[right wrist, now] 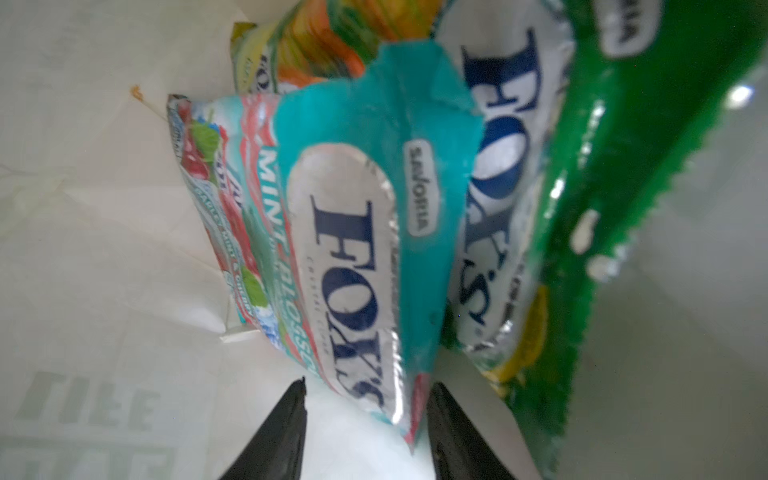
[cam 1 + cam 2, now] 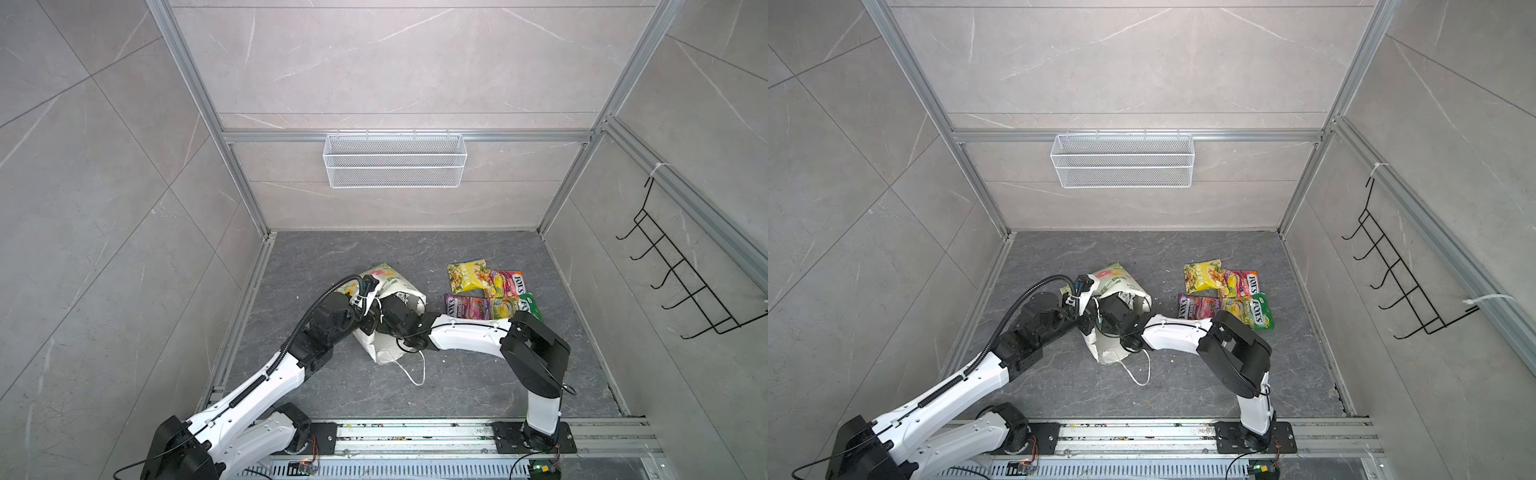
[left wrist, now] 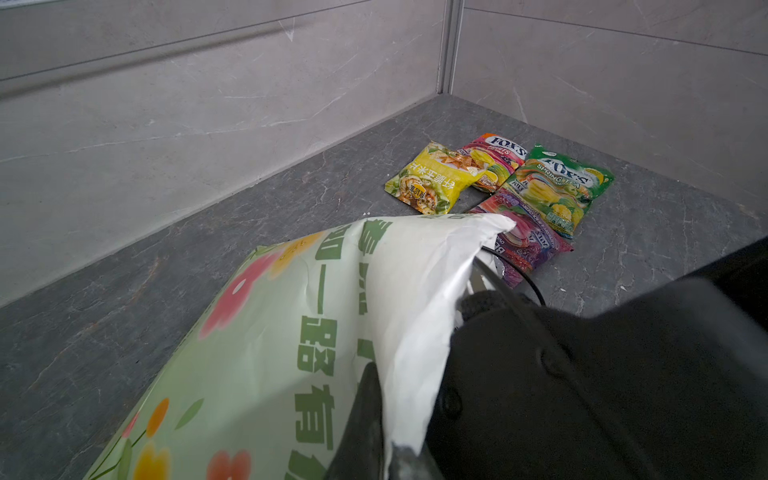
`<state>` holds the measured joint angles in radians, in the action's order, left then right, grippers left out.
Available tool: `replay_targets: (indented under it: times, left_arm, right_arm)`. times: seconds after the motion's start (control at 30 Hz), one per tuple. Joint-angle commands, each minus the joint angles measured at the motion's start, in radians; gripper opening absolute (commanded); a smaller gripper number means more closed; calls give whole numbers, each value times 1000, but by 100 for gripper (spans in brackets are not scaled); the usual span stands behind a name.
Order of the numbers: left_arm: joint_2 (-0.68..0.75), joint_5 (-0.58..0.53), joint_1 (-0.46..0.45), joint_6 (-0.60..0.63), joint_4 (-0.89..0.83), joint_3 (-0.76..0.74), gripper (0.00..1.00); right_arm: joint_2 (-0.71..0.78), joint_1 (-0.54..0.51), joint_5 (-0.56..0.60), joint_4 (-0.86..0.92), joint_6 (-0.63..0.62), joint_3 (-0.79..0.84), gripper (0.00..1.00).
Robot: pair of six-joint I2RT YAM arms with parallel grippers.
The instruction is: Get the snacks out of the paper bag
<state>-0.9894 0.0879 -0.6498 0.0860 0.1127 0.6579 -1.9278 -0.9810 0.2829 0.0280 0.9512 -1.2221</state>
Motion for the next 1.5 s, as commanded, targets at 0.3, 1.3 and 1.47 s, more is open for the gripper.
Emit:
replay_targets:
  times: [0.3,1.3,1.47]
  left_arm:
    - [23,42,-13,8,61,19,0]
    - [7,-50,-12,38,65,-18,0]
    - [-1,-51,-13,34,61,-9,0]
  right_arm:
    - [-18,5,-37,-66,-37,-27,4]
    - [389,-40,-66,-17,-134,236,0]
    - [453,-50,-112,77,-173,226,0]
